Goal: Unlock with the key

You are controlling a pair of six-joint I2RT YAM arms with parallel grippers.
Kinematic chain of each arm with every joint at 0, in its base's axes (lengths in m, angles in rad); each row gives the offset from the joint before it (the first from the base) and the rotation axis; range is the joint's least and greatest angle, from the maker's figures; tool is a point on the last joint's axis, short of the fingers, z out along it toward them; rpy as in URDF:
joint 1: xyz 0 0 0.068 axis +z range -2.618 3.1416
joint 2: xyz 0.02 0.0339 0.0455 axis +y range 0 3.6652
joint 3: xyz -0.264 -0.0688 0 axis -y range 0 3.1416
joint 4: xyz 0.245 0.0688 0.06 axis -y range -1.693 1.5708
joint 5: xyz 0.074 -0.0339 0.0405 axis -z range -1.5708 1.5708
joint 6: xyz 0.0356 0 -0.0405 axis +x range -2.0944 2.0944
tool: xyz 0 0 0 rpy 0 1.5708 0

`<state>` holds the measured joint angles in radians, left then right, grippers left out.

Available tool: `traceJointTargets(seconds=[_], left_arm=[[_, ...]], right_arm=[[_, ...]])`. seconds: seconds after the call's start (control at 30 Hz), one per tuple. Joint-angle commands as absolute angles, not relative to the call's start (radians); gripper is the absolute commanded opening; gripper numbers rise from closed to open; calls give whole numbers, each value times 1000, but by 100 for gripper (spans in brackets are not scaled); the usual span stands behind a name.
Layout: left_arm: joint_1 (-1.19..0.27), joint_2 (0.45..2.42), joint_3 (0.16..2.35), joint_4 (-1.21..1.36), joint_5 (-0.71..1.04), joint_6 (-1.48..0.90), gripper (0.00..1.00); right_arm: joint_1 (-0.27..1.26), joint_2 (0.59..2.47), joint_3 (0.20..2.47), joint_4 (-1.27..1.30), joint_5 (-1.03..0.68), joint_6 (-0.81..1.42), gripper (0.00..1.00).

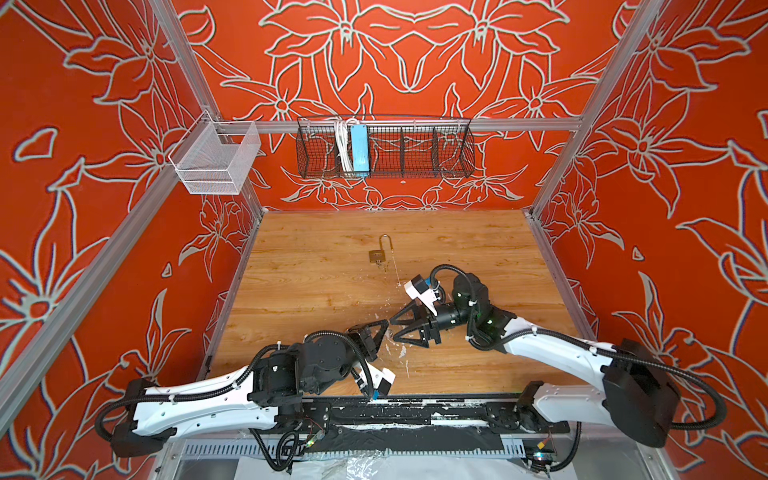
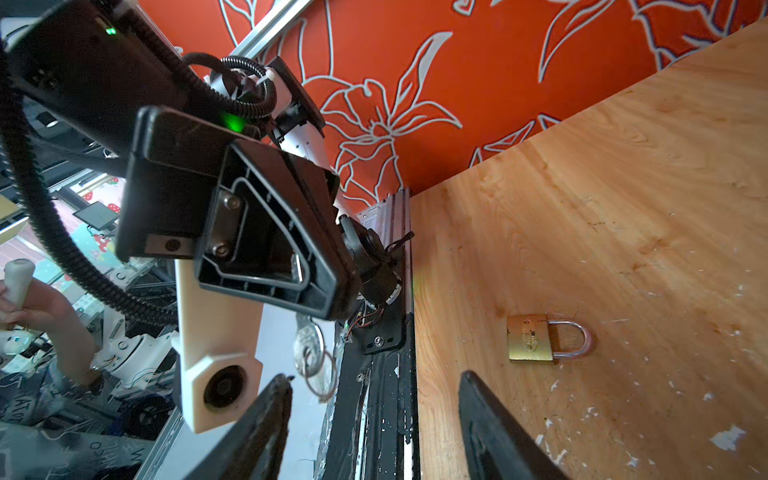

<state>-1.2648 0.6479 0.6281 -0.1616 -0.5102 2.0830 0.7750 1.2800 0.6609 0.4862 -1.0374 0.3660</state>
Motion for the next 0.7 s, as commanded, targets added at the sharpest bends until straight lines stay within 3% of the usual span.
traceJointTargets(seconds=[0.0,0.2,0.33,0.53,0.67], left_arm=[[-1270,654,619,-135,-495,2116,0],[-1270,675,611,-139,-490,2111,0],[-1270,681,610,-123,-484,2110,0],[-1270,677,609,-111,-483,2111,0],[-1270,672,607,-112,-486,2111,0]], right_arm=[[789,1286,689,505,-1076,342,66],[790,1250,680,480,-1047,321,64],[790,1260,688,463,-1049,314,41],[792,1289,705,466,-1087,326,36],[793,1292,709,459,-1095,324,23]])
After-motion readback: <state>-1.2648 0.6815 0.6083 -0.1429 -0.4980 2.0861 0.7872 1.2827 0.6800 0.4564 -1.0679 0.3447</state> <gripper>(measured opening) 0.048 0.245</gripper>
